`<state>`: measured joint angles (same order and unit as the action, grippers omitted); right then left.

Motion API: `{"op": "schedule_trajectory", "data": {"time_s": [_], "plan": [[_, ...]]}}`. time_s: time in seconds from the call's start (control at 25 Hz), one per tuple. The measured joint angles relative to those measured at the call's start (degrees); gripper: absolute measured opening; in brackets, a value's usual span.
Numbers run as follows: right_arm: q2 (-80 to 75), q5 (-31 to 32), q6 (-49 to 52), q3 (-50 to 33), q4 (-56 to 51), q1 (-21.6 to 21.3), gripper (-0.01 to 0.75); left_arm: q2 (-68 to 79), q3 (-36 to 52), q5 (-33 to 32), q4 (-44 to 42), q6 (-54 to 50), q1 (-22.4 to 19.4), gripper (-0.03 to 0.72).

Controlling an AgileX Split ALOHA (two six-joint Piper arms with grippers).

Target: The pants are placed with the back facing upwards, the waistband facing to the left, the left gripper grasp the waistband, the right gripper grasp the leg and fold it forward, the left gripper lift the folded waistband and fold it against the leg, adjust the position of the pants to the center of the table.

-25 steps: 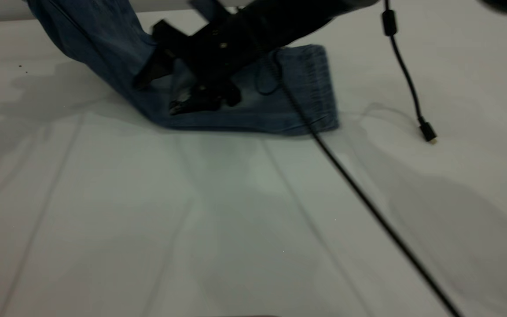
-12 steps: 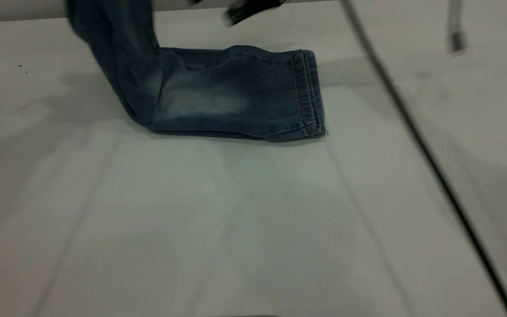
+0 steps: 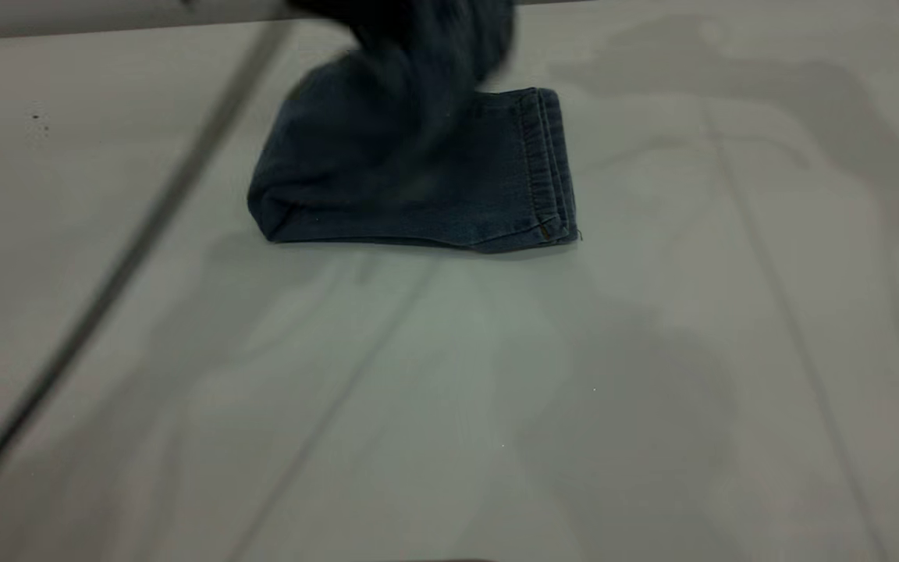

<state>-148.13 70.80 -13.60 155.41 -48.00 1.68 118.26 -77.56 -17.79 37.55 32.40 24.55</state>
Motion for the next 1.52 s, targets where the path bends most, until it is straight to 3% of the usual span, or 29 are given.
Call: {"op": "schedule_trajectory", "data": {"time_s": [0.2, 0.28, 0.48, 0.6, 0.8, 1.0, 1.24, 1.52], "plan": [[2.1, 0.6, 0.4, 2.1, 0.0, -1.6, 0.486, 5.7, 0.0, 1.8, 1.0, 0.1, 1.9, 0.151], [2.1, 0.7, 0.5, 2.1, 0.4, -1.6, 0.486, 5.8, -0.3, 0.9, 0.6, 0.7, 1.7, 0.239], [2.0, 1.0, 0.9, 2.1, 1.0, -1.0, 0.486, 5.8, -6.4, -6.9, -5.8, 2.7, 1.5, 0.563], [2.0, 1.0, 2.1, 1.5, 2.2, -0.3, 0.486, 4.7, -12.4, -12.5, -13.9, 0.3, 1.5, 0.662], [2.1, 0.8, 3.1, -5.5, 6.4, 2.4, 0.486, -2.6, -19.9, -19.4, -32.9, -11.4, -0.5, 0.662], [2.0, 0.3, 3.4, -13.9, 14.3, 9.9, 0.486, -11.8, -21.1, -21.2, -48.3, -20.6, -3.2, 0.619], [2.0, 0.2, 8.6, -20.7, 29.2, 19.8, 0.486, -16.7, -21.1, -23.7, -57.7, -26.9, -3.2, 0.594], [2.0, -1.5, 10.5, -29.6, 32.4, 25.4, 0.478, -17.7, -21.1, -28.0, -63.7, -30.7, -3.2, 0.591]]}}
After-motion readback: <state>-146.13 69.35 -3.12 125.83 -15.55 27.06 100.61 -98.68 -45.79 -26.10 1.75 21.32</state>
